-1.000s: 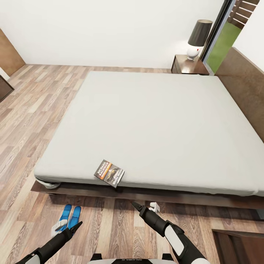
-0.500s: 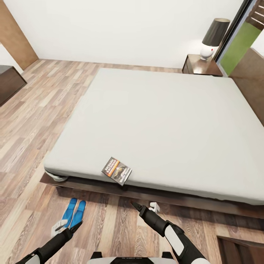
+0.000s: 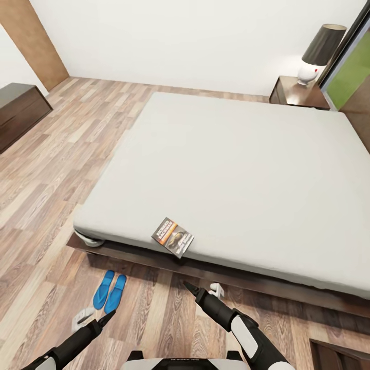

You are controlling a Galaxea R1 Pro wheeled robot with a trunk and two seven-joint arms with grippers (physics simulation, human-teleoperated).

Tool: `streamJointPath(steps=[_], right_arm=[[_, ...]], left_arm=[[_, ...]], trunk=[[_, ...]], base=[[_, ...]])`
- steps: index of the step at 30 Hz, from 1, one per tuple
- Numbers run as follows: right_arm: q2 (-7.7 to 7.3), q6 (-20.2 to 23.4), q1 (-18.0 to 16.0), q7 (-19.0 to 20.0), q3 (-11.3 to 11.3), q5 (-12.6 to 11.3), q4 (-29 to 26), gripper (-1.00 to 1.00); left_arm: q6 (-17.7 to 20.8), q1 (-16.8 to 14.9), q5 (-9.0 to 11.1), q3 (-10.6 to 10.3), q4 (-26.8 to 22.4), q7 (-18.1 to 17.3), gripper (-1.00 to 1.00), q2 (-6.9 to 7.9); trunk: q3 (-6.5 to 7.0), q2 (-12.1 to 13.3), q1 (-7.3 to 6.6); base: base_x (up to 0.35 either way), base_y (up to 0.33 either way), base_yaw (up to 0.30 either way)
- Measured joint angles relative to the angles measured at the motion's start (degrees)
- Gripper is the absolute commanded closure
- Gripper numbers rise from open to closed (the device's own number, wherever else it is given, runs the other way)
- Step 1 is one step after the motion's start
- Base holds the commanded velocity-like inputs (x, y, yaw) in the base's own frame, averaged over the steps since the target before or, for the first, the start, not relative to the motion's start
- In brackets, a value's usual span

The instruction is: In the bedroom, move the book from the bed onto either nightstand, and place the two sandals side by side next to the bed.

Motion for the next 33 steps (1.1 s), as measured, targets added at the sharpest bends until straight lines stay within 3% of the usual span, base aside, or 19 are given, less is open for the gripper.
streamJointPath(steps=[19, 21, 26, 33], right_arm=[[-0.04, -1.27, 0.00, -0.11, -0.19, -0.83, -3.72, -1.00], [-0.04, -1.31, 0.00, -0.11, -0.19, -2.14, -4.72, -1.00], [-0.08, -1.34, 0.00, -0.20, -0.17, -8.04, -7.60, -1.00], [-0.08, -1.35, 0.01, -0.22, -0.17, -9.62, -8.25, -1.00]], left_arm=[[-0.02, 0.00, 0.00, -0.04, 0.00, -0.02, -1.00, 0.00], [-0.01, 0.00, 0.00, -0.04, 0.00, -0.02, -1.00, 0.00], [-0.01, 0.00, 0.00, -0.04, 0.00, -0.02, -1.00, 0.00], [0.01, 0.00, 0.00, -0.04, 0.00, -0.02, -1.00, -0.01]], trunk=[[-0.01, 0.00, 0.00], [-0.01, 0.00, 0.00], [-0.01, 0.00, 0.00], [-0.01, 0.00, 0.00]], base=[[0.000, 0.000, 0.001], [0.000, 0.000, 0.000], [0.000, 0.000, 0.000], [0.000, 0.000, 0.000]])
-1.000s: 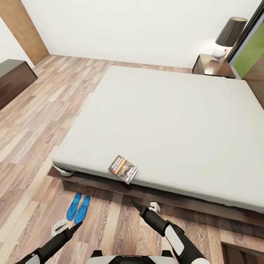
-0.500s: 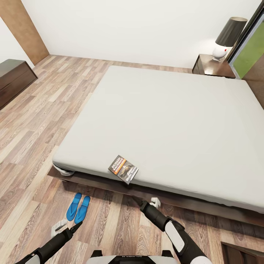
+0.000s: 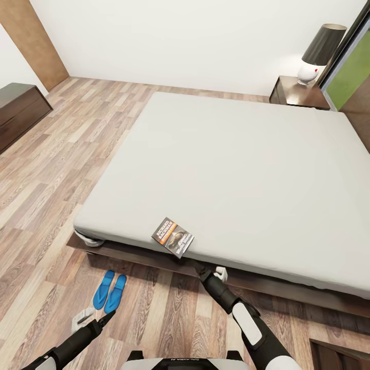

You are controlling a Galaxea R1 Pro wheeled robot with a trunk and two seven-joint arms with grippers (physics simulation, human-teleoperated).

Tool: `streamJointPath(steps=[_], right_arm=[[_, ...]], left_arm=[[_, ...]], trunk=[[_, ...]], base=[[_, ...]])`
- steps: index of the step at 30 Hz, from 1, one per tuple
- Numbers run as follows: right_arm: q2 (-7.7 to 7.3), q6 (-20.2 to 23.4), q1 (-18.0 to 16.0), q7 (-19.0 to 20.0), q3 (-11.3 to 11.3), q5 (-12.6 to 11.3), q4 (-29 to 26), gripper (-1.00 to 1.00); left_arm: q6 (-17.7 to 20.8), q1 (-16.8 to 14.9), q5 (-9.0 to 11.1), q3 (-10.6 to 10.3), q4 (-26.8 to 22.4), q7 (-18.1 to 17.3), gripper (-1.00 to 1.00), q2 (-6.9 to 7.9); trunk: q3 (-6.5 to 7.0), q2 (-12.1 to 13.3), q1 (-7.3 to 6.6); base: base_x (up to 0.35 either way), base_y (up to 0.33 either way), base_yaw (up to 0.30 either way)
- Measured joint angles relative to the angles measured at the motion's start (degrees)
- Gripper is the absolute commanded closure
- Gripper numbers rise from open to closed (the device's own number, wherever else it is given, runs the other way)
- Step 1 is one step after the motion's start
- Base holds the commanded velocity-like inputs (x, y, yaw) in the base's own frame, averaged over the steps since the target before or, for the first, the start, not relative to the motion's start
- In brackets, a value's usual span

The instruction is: In the bedroom, move the book from the bed onto either nightstand, and place the two sandals side by side next to the bed.

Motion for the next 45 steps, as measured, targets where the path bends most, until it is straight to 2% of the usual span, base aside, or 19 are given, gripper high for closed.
streamJointPath(steps=[21, 37, 45], right_arm=[[0.07, 0.00, -0.01, -0.02, 0.25, -0.06, 0.72, -1.00], [0.07, 0.00, -0.01, -0.01, 0.26, -0.04, 0.85, -1.00], [0.07, 0.00, 0.00, -0.02, 0.26, -0.07, 0.85, -1.00]], left_arm=[[0.00, 0.00, 0.00, 0.04, 0.00, 0.09, -1.00, 0.01], [0.00, 0.00, 0.00, 0.02, 0.00, 0.09, -1.00, 0.01], [0.00, 0.00, 0.00, 0.01, 0.00, 0.10, -1.00, -0.50]], trunk=[[0.00, 0.00, 0.00], [0.00, 0.00, 0.00], [0.00, 0.00, 0.00]], base=[[0.000, 0.000, 0.000], [0.026, 0.066, 0.000], [0.050, 0.057, 0.000]])
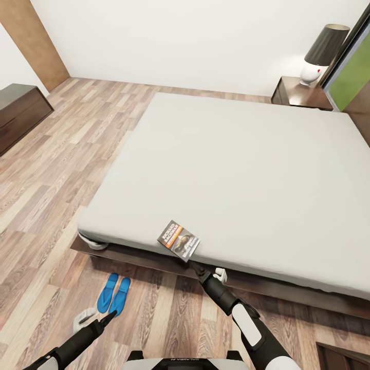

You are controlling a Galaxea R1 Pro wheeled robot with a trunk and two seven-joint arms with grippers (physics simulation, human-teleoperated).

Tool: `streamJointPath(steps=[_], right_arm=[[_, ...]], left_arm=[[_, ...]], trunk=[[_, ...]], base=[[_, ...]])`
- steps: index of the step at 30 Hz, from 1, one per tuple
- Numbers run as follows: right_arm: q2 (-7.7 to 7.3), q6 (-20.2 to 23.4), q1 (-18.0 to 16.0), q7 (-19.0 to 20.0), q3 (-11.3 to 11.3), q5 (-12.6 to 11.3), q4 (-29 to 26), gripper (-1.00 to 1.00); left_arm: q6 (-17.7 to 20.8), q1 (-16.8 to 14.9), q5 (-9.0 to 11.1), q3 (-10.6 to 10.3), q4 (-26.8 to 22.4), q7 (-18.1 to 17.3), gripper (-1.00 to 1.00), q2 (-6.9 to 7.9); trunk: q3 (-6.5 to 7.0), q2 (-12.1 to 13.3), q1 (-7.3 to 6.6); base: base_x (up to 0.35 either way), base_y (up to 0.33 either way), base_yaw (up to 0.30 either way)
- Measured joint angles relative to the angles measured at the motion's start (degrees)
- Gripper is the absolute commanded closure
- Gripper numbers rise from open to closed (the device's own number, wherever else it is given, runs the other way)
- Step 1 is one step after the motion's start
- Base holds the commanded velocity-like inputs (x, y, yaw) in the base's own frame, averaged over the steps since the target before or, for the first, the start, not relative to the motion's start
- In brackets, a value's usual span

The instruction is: In the bedroom, move the book from the bed onto either nightstand, and place the two sandals side by side next to the bed.

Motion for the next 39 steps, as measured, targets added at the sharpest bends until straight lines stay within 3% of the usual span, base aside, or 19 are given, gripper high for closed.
streamJointPath(steps=[4, 39], right_arm=[[0.00, 0.00, -0.01, 0.02, 0.00, 0.00, 0.00, -1.00], [0.00, 0.01, -0.01, 0.02, 0.00, 0.00, 0.00, -1.00]], left_arm=[[0.00, 0.01, 0.00, 0.03, 0.00, -0.01, -1.00, -0.09], [0.00, 0.00, -0.02, 0.03, 0.00, -0.01, -1.00, -0.11]], trunk=[[0.00, 0.00, 0.00], [-6.28, -14.03, 7.69]], base=[[0.003, 0.004, 0.000], [0.000, 0.000, 0.000]])
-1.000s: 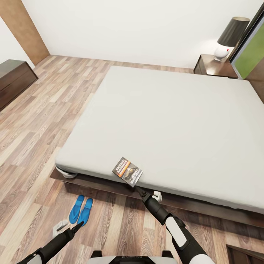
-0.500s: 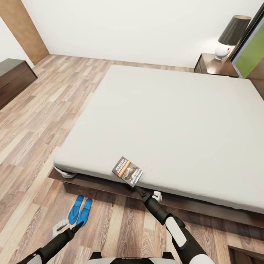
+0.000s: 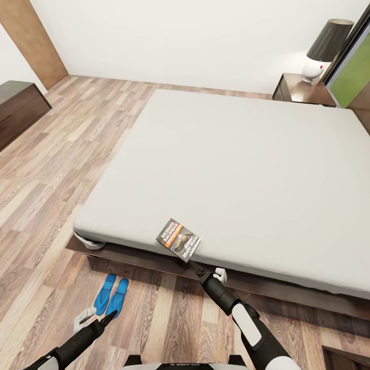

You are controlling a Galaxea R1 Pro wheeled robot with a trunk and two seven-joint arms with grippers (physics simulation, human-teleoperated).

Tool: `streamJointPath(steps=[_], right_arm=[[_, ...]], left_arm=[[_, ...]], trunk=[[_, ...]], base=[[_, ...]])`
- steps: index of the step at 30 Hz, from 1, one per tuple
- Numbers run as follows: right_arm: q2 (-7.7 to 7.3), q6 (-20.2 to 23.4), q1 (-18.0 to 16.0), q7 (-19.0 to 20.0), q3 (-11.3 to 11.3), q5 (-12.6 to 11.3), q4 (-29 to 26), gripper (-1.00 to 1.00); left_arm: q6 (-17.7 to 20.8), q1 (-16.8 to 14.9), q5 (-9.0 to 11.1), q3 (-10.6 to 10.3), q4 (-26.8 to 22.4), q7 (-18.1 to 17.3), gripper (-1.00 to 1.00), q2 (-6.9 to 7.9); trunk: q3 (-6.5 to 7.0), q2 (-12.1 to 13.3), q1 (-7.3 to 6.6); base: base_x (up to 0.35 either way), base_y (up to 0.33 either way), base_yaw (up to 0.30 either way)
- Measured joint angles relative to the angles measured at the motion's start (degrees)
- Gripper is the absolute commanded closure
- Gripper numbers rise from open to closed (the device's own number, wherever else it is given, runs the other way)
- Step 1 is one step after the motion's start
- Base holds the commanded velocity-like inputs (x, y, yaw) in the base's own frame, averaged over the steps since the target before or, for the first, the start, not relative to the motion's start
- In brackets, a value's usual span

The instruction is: In the bedroom, move the book from the bed onto either nightstand, and place the two sandals side by side next to the bed.

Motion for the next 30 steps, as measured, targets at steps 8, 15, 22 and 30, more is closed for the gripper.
streamJointPath(steps=[8, 15, 22, 30], right_arm=[[0.00, -0.01, 0.02, 0.00, 0.00, 0.00, 0.00, -1.00], [0.00, -0.01, 0.02, 0.00, -0.04, 0.00, 0.00, -1.00], [0.00, 0.00, 0.04, 0.00, -0.08, 0.00, 0.00, -1.00], [0.00, -0.01, 0.00, 0.00, -0.09, 0.00, 0.00, -1.00]], left_arm=[[0.00, 0.01, -0.05, 0.00, 0.00, 0.00, -1.00, 0.00], [0.00, 0.00, -0.03, 0.00, 0.00, 0.00, -1.00, -0.01], [0.00, 0.00, -0.03, 0.00, 0.00, 0.00, -1.00, 0.00], [0.00, 0.02, -0.01, -0.01, 0.00, 0.00, -1.00, 0.00]], trunk=[[-1.44, -3.21, 1.76], [-2.69, -6.02, 3.30], [-3.95, -8.83, 4.83], [-5.39, -12.04, 6.59]], base=[[0.000, 0.000, 0.000], [0.000, 0.000, 0.000], [0.000, 0.000, 0.000], [0.000, 0.000, 0.000]])
